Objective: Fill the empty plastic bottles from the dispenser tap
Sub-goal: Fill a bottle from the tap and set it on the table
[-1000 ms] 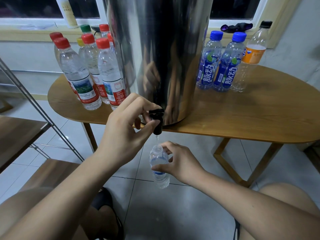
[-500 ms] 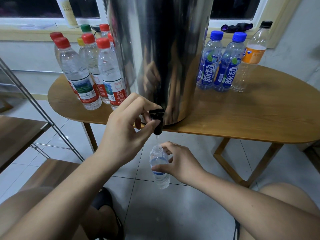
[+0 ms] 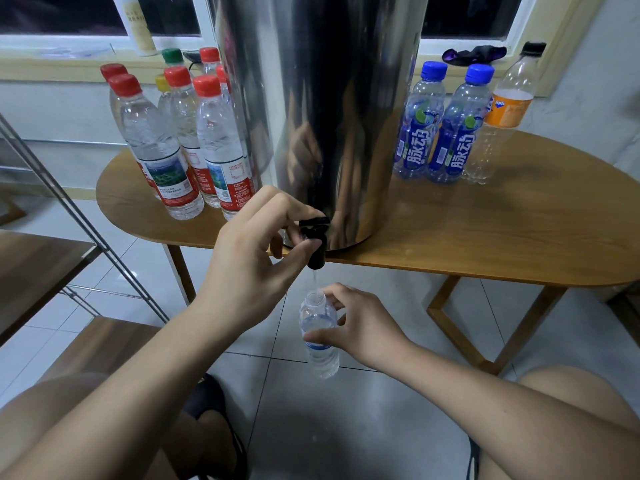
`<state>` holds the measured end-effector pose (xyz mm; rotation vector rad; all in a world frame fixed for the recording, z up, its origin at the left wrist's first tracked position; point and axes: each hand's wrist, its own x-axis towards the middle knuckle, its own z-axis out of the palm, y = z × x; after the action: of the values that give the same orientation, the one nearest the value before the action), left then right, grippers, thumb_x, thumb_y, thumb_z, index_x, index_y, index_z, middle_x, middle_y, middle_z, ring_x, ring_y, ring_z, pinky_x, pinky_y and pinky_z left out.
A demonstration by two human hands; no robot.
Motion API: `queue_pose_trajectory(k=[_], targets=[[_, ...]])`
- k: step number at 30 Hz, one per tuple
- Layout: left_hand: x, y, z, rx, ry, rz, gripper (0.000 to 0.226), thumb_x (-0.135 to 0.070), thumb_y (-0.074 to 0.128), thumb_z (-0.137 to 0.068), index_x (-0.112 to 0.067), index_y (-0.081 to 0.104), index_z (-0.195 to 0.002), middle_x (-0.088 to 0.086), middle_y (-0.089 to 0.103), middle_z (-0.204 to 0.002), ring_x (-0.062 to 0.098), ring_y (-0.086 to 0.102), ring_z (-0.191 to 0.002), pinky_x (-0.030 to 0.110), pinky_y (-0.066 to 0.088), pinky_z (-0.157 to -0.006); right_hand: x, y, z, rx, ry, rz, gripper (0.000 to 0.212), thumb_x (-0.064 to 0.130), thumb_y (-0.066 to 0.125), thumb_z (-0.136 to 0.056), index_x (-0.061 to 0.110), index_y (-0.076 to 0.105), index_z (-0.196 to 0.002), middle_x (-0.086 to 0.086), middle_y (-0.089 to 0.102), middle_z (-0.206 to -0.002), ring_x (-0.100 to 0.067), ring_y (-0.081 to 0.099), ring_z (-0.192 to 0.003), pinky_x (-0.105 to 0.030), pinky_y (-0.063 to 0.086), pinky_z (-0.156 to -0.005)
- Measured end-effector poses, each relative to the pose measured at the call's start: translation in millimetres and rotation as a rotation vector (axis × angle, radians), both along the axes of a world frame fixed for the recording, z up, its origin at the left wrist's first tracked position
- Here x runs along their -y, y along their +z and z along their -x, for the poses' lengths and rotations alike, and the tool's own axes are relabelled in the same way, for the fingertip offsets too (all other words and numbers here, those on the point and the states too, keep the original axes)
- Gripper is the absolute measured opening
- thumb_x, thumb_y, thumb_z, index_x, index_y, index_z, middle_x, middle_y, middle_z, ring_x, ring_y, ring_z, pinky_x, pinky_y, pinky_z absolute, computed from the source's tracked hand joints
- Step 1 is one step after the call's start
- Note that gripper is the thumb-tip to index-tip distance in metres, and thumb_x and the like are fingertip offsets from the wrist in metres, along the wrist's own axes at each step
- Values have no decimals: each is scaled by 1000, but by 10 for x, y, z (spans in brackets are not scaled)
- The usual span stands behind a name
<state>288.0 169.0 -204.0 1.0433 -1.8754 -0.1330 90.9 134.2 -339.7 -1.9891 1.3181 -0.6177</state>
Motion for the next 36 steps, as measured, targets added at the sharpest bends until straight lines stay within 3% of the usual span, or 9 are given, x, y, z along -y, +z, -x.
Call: queue_pose_trajectory(k=[36], targets=[[8,-10,-10,3,-6,7,26,-1,84,-92,-12,71,-111,-3,61,-102,14,65,-84,30,51,-66,22,-59,-4,-12,-1,12,72,66,91,-70,36,63,-129,19,69,-119,-6,65,-106,-39,60,-91]])
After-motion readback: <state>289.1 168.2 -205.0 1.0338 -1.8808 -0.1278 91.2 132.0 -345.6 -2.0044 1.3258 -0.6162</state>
